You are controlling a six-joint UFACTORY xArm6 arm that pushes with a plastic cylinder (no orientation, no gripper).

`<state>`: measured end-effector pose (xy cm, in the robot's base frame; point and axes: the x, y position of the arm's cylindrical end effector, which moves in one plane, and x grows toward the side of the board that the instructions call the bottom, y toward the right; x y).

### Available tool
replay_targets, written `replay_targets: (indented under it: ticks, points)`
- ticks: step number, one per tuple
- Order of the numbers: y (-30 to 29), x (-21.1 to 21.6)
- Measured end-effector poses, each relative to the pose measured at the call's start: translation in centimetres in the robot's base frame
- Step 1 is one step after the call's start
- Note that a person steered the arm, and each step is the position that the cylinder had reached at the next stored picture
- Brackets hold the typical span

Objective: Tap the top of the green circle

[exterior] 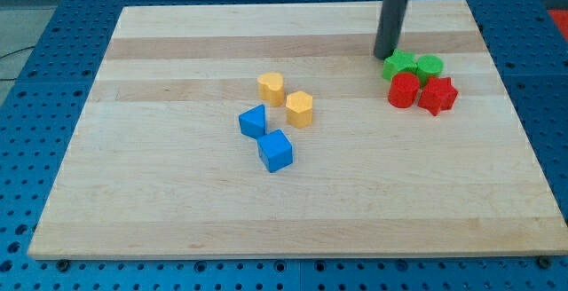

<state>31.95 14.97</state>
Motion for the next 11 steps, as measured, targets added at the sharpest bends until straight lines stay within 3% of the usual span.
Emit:
replay_targets:
  ticks: [1, 2, 5, 7, 10, 11]
  points:
    - [0.9, 0.8]
    - [-2.0, 2.0]
    - [-3.0, -1.0]
    - [3.8, 1.3]
    - [6.2, 2.0]
    - [14.3, 2.1]
